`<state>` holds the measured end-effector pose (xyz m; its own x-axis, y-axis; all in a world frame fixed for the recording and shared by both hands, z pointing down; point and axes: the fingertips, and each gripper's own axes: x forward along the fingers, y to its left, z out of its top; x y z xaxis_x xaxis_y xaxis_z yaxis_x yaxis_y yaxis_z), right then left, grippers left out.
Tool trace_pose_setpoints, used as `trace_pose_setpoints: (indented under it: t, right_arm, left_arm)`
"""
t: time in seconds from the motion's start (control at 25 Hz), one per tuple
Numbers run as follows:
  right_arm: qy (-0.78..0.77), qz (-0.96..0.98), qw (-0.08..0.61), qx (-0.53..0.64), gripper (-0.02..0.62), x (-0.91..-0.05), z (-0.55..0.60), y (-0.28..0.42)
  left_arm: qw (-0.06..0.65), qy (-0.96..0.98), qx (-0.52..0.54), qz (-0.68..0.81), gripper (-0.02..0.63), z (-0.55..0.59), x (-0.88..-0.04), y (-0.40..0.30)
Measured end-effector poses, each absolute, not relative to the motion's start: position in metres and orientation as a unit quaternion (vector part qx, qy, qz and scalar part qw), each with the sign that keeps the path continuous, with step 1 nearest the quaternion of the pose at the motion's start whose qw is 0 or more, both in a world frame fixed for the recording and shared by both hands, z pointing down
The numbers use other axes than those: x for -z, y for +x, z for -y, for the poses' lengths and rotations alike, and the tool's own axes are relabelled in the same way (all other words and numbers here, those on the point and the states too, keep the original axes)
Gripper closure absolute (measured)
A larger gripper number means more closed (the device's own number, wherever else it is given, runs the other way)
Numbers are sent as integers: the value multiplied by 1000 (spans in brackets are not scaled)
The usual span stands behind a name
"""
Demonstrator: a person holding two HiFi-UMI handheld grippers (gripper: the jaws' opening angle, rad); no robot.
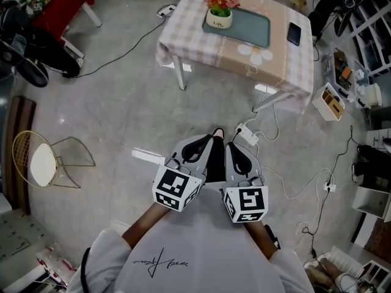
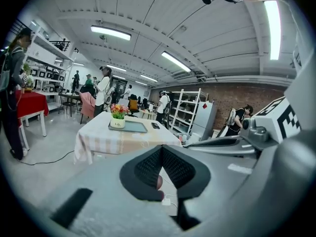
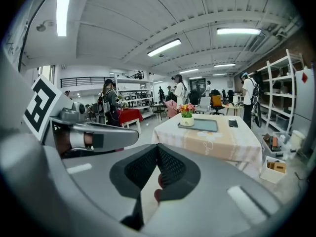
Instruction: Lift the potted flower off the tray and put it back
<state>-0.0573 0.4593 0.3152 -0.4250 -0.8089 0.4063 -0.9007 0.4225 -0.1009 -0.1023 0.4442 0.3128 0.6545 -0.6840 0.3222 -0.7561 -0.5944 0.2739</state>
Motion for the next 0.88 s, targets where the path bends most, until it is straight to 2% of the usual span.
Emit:
trace_pose_setpoints:
  t: [0.36,0.88]
  right_arm:
    - [512,834,125,-162,588,-316,-409,-48]
    - [472,856,132,-166,581,-319,-299,-35]
  left_arm:
    - [181,886,-95,416,609,-396,-314,-99]
    - [182,877,-97,433,607,-288,-314,-80]
